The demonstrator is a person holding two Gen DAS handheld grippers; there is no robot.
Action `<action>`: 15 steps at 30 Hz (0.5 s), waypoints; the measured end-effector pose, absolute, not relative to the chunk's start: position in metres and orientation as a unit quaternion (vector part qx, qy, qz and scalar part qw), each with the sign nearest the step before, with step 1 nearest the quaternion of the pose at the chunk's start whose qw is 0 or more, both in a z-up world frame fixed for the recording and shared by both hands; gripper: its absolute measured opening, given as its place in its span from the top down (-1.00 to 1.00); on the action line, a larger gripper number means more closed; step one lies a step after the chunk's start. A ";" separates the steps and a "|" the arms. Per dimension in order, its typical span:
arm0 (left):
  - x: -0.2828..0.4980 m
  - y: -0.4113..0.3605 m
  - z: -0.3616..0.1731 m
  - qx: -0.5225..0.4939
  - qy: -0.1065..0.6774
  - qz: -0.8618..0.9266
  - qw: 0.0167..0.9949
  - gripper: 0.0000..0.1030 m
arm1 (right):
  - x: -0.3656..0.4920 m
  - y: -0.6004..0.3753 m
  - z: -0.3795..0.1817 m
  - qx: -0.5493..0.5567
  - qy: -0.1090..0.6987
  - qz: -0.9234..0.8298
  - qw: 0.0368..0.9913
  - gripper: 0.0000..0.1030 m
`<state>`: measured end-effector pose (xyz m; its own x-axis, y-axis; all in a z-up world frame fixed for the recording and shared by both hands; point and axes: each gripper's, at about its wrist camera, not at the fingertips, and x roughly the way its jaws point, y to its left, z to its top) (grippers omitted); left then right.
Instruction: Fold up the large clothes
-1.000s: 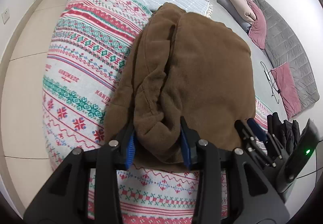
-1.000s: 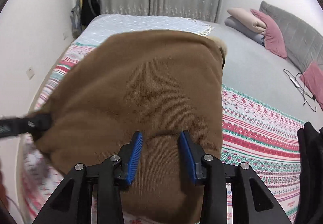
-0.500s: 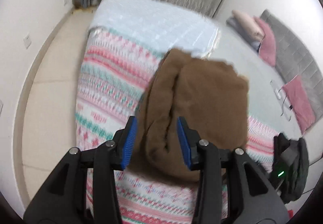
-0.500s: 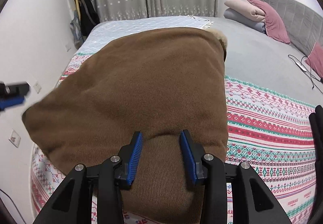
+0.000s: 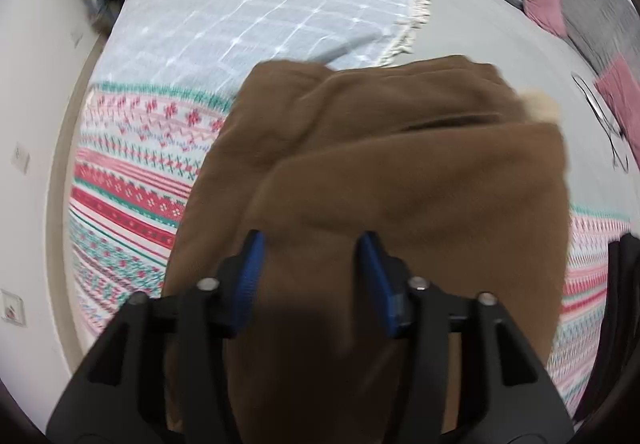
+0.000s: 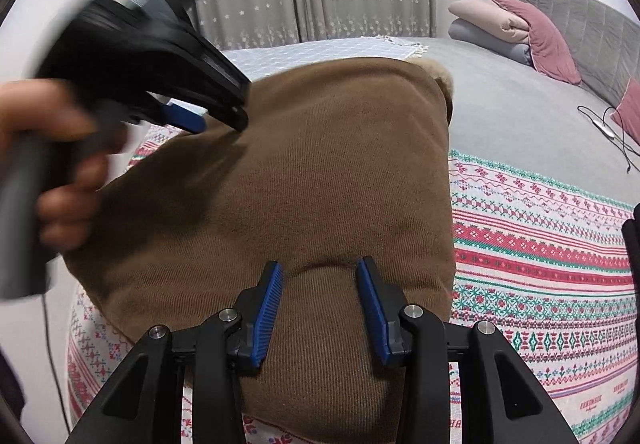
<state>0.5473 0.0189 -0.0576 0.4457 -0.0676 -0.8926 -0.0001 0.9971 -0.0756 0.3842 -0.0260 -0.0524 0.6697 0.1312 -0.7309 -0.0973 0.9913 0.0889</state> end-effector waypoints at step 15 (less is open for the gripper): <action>0.527 0.032 -0.081 -0.060 0.460 -0.043 0.885 -0.23 | 0.386 -0.029 -0.043 0.034 0.406 0.069 0.910 0.22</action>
<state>0.5267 0.0323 -0.0807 0.5723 -0.1309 -0.8095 0.0197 0.9891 -0.1460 0.3855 -0.0290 -0.0435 0.6599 0.1543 -0.7353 -0.0984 0.9880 0.1190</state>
